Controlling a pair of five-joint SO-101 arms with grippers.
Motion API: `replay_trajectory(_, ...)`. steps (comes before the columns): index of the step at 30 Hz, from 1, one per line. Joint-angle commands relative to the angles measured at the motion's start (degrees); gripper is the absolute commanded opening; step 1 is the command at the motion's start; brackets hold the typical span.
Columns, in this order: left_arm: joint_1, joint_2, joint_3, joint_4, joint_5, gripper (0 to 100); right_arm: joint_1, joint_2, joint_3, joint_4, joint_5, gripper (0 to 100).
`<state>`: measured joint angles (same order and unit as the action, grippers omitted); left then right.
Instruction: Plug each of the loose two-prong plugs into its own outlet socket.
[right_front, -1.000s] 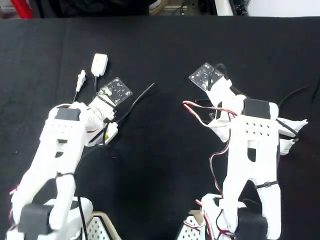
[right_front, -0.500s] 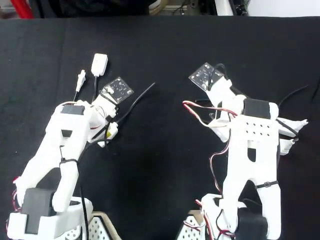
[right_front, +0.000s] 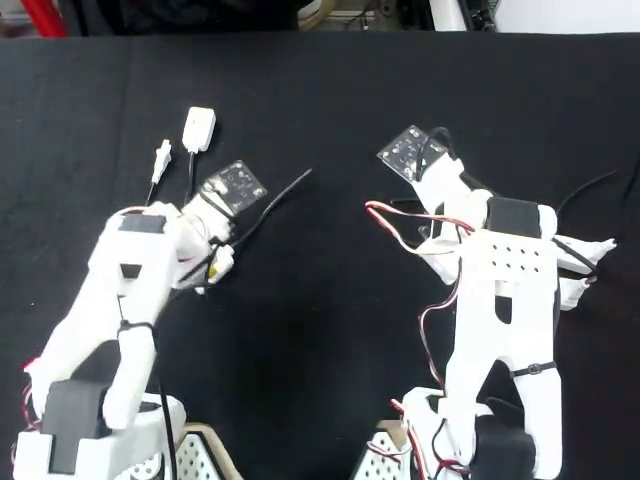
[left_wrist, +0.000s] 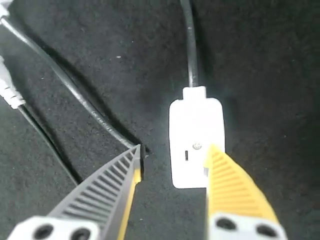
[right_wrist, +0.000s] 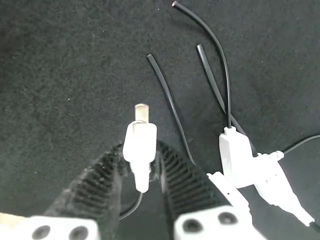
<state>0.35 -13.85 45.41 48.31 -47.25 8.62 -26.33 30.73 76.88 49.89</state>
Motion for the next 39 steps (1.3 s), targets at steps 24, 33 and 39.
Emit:
replay_trajectory(24, 17.63, -26.64, 8.57, 13.89, 10.99, 22, -0.62, -0.22, -0.4, -0.88, -0.44, 1.1)
replay_trajectory(33, 24.48, -35.78, 17.54, 16.97, 11.34, 24, -0.62, -0.22, -0.57, -0.79, -0.53, 1.1)
replay_trajectory(39, 12.62, -38.07, 10.77, 17.85, 11.08, 24, -0.44, -0.22, -0.57, -0.53, -0.53, 1.1)
